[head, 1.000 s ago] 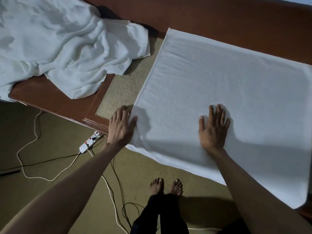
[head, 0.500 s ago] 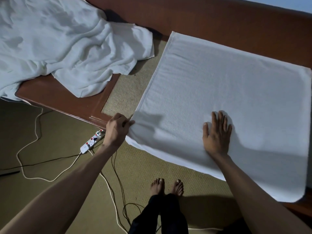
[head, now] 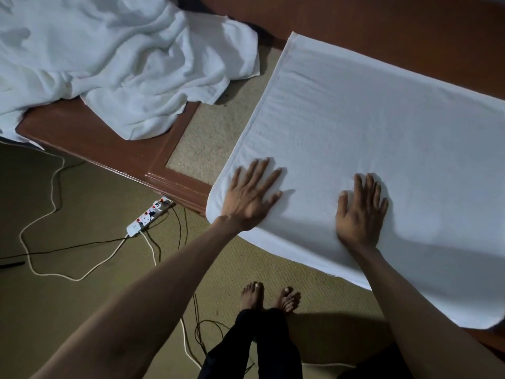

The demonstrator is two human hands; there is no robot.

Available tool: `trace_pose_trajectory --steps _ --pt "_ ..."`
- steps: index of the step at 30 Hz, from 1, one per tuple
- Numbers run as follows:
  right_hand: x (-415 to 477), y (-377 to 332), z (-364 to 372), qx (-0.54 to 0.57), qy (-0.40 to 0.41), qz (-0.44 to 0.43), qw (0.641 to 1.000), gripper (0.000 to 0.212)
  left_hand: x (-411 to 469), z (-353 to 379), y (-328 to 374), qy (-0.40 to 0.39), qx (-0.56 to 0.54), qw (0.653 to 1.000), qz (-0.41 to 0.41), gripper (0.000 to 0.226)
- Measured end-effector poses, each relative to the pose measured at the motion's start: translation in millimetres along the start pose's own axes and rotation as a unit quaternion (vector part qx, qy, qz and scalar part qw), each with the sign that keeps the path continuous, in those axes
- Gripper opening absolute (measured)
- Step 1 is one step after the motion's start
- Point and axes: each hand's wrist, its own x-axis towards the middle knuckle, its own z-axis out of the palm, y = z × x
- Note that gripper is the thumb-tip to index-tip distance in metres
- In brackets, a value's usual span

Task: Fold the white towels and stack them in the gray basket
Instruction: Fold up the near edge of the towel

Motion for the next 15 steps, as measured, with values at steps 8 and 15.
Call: trace_pose_trajectory --steps 8,15 --pt "-1 -2 -2 0.000 0.006 -0.003 1.000 0.060 -16 -20 -48 0.030 0.006 0.992 -0.126 0.068" --pt "4 3 -4 0.020 -0.023 -0.024 0.999 0.062 18 0 79 0.090 -0.176 0.979 -0.056 0.056"
